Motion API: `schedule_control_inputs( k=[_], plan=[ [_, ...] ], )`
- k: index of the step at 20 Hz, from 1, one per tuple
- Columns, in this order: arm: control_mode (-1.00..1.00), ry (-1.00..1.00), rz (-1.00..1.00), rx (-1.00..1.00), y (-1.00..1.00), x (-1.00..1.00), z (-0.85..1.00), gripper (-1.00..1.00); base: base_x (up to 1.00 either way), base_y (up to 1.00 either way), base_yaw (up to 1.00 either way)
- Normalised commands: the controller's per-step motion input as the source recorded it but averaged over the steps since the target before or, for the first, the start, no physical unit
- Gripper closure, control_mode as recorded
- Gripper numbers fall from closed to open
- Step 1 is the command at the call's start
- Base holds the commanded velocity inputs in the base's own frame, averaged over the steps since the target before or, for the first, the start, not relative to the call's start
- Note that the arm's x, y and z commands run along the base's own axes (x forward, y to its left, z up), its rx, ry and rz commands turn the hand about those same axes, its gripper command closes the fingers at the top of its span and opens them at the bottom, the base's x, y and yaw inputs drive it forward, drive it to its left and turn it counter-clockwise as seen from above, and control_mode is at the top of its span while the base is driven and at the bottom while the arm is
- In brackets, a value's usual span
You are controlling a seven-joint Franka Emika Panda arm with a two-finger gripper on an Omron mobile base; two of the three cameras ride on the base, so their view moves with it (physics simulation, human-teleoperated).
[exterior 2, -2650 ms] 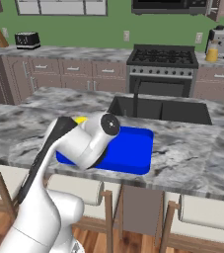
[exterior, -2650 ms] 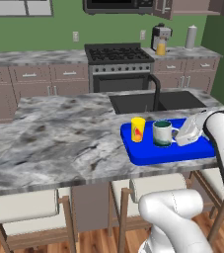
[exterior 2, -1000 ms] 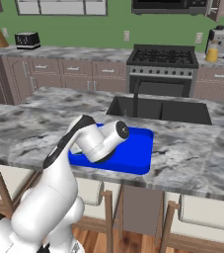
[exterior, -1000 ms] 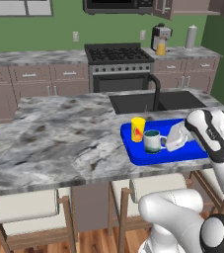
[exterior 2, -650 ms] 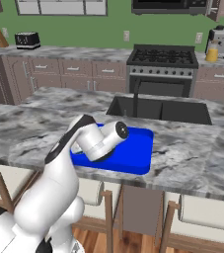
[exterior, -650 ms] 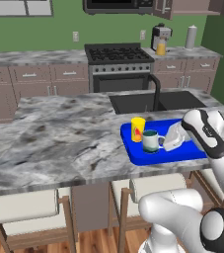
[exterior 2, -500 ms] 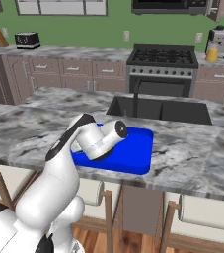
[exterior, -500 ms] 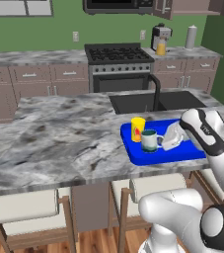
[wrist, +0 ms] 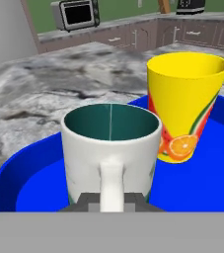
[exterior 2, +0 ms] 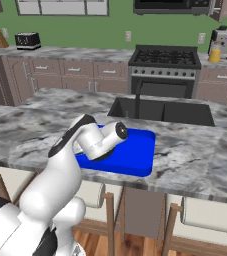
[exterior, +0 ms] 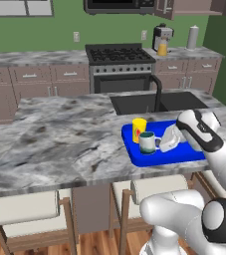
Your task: There is a tray on the dining counter. Grab the cup, mug, and pitcher and place them on the tray. The pitcher may be placed next to the tray if it cannot fit the tray.
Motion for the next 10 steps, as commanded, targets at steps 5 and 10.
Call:
schedule_control_inputs(
  k=[5, 10],
  plan=[
    [-1.0, 0.0, 0.01, 0.0, 0.0, 0.01, -0.23, 1.0, 0.0, 0.0, 0.0],
    [-1.0, 0.0, 0.0, 0.0, 0.0, 0.0, -0.17, 1.0, 0.0, 0.0, 0.0]
  ],
)
